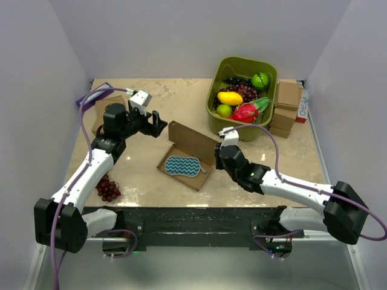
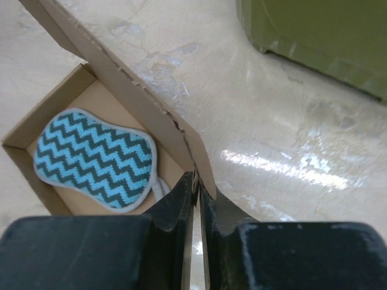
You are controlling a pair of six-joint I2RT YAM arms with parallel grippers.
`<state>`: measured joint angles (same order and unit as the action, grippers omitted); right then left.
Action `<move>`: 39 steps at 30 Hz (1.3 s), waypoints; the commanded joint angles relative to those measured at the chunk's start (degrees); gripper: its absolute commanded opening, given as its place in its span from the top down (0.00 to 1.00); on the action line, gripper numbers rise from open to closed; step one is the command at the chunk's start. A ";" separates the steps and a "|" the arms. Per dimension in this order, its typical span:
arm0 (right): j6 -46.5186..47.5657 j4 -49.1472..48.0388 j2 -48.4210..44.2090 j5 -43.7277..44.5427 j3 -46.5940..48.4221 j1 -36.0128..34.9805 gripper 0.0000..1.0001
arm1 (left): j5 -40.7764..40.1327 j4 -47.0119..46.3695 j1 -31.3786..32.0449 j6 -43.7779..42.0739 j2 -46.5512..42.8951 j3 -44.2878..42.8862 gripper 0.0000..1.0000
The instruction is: Fold the paper box
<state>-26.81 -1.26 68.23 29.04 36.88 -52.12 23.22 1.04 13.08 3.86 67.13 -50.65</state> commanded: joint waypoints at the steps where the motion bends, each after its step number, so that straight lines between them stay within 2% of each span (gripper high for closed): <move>1: 14.48 -7.44 -0.81 0.51 -0.50 0.17 0.92 | 0.94 -1.57 -0.34 0.19 -0.16 0.64 0.16; 6: 28.46 -7.36 -0.20 -6.78 1.35 3.41 0.96 | 2.53 -2.09 -0.34 0.01 -0.34 0.73 0.16; 7: 29.70 -7.79 -0.20 -9.41 1.61 4.91 0.95 | 3.66 -2.27 -0.34 0.01 -0.42 0.73 0.16; 8: 31.54 -7.97 -0.03 -16.14 2.05 6.66 0.95 | 4.54 -2.44 -0.34 -0.08 -0.77 0.91 0.16; 12: 35.15 -10.08 2.25 -26.37 3.80 15.36 0.91 | 8.15 -3.76 -0.43 -0.87 -2.18 1.70 0.16; 15: 37.88 -7.63 6.37 -30.78 8.45 18.09 0.81 | 10.26 -4.29 -0.43 0.35 -2.71 2.49 0.16; 17: 38.32 -5.95 8.84 -30.88 11.88 18.98 0.69 | 9.92 -4.55 -0.43 2.54 -2.80 2.49 0.16; 19: 37.27 -5.08 11.22 -30.09 13.99 19.68 0.62 | 5.88 -7.18 -0.43 7.64 -3.58 4.41 0.16; 20: 36.57 -5.07 11.40 -29.31 14.18 19.69 0.49 | 4.39 -9.28 -0.43 9.48 -5.24 6.08 0.16; 21: 35.69 -5.07 11.32 -29.21 14.27 19.77 0.42 | 1.33 -14.61 -0.43 13.16 -6.04 8.01 0.16; 24: 32.88 -4.81 10.09 -27.81 13.83 19.86 0.23 | -0.19 -23.50 -0.43 16.09 -7.63 15.66 0.17; 27: 30.60 -3.32 7.72 -25.62 12.60 19.86 0.18 | -2.73 -24.15 -0.43 13.73 -7.89 18.48 0.17; 31: 27.25 -2.26 5.78 -21.84 10.85 19.86 0.17 | -5.64 -25.74 -0.43 12.32 -5.36 20.07 0.16; 39: 25.49 -5.68 8.50 -23.67 10.75 21.44 0.17 | -7.48 -28.55 2.47 8.10 0.97 19.45 0.18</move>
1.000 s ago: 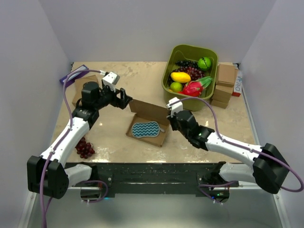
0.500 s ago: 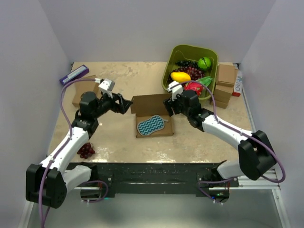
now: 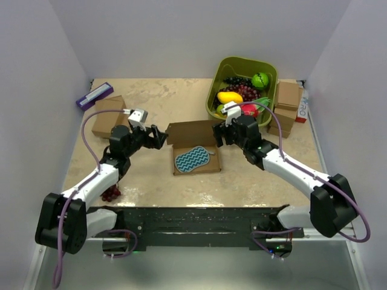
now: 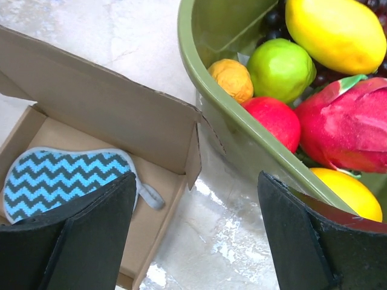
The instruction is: Fold the paper box
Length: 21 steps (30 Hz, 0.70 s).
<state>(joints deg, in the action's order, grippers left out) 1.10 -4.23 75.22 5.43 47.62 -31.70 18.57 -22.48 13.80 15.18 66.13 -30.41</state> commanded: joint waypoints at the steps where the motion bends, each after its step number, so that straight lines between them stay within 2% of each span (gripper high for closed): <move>1: -2.68 -2.89 2.03 -0.33 0.37 1.29 0.19 | -3.18 -5.03 2.10 -3.66 3.12 -1.31 0.18; 6: -3.39 -4.21 3.97 -1.13 0.64 1.99 0.23 | -5.29 -4.94 4.39 -5.77 5.59 -2.46 0.20; 11: -3.56 -5.44 4.41 -1.03 0.46 2.00 0.31 | -6.52 -4.15 6.06 -7.35 8.05 -3.95 0.33; 15: -3.48 -7.02 4.58 -3.05 0.29 2.00 0.41 | -7.31 -4.24 7.29 -8.06 9.37 -5.00 0.39; 18: -3.39 -7.72 5.11 -4.37 0.46 2.08 0.49 | -7.75 -3.98 8.17 -8.59 10.42 -5.97 0.49; 21: -3.21 -7.46 5.64 -4.64 1.25 2.08 0.65 | -7.84 -3.80 8.87 -8.50 11.65 -6.76 0.62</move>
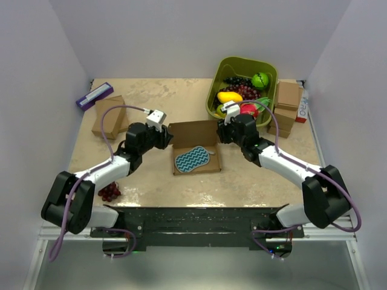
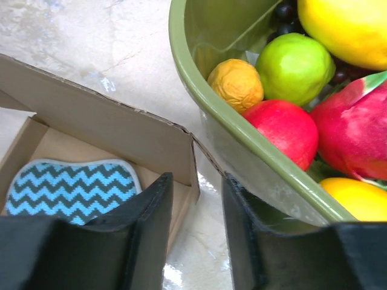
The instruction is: Fold the paper box
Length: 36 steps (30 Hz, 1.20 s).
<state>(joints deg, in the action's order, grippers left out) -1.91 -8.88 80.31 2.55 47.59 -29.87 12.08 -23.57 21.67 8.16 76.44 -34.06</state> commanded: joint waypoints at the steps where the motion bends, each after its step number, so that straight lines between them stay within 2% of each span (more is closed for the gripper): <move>1: -0.20 -2.80 0.63 -2.10 1.36 0.16 0.70 | -1.35 -2.71 1.27 -1.40 1.60 -3.20 0.68; 3: -0.63 -2.89 0.90 -2.46 1.45 0.16 0.75 | -1.70 -2.27 1.97 -1.13 2.47 -4.07 0.74; 4: -0.98 -2.89 0.90 -2.46 1.45 0.16 0.82 | -2.23 -1.83 2.58 -0.78 2.74 -4.34 0.81; 9: -3.70 -4.73 -0.51 -1.94 -0.30 -0.45 0.90 | -6.71 -1.12 4.69 2.03 4.50 -5.92 0.93; 12: -5.46 -5.97 -1.91 2.35 -1.79 -2.47 0.95 | -10.05 -2.00 6.62 4.49 5.81 -6.62 1.00; 16: -9.16 -6.84 -1.92 14.20 -2.68 -6.59 1.00 | -14.88 -2.97 10.66 6.42 8.28 -8.30 1.00; 23: -14.61 -11.14 -0.33 27.84 -2.68 -10.56 1.00 | -22.61 -8.32 14.19 7.31 10.65 -9.36 1.00; 31: -16.11 -24.33 0.54 34.01 -9.71 -13.45 1.00 | -26.22 -29.84 19.45 2.91 15.13 -1.28 1.00; 36: -16.37 -28.03 2.04 37.61 -13.40 -16.18 1.00 | -29.65 -34.08 22.09 2.74 18.39 1.45 1.00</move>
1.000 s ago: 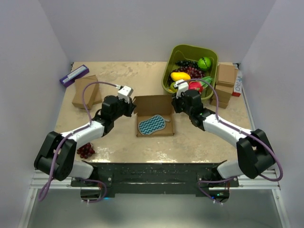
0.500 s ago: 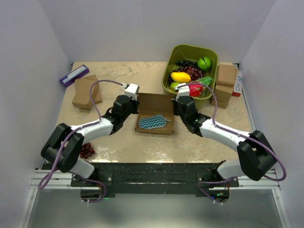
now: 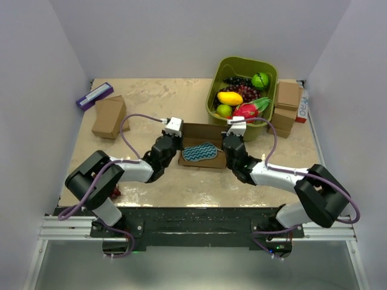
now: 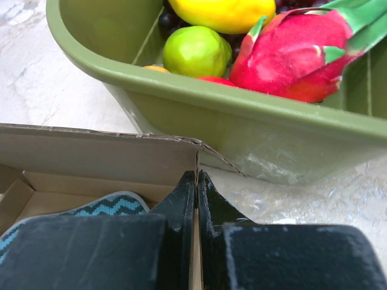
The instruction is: Fold the paper box
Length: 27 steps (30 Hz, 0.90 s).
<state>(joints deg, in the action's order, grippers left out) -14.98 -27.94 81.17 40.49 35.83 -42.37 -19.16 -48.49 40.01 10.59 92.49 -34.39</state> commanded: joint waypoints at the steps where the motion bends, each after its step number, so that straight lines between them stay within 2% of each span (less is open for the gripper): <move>1: -3.39 -8.80 1.10 0.98 -1.73 -4.47 1.00 | 1.14 -9.43 4.46 0.31 2.61 1.96 1.00; 9: -6.55 -2.91 -0.74 4.16 -2.96 -6.58 1.00 | 0.09 -8.64 6.83 1.80 2.87 4.42 1.00; 18: -11.29 3.42 -5.05 5.74 -5.07 -7.64 0.93 | -1.58 -9.25 8.86 7.41 1.91 9.78 1.00; 27: -15.42 4.56 -3.03 4.95 -5.95 -8.78 1.00 | 2.46 -11.63 9.74 12.35 2.26 8.38 1.00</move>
<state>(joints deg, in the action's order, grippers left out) -24.86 -24.62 76.53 50.46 30.59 -48.86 -26.02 -63.33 46.70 16.05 93.51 -25.56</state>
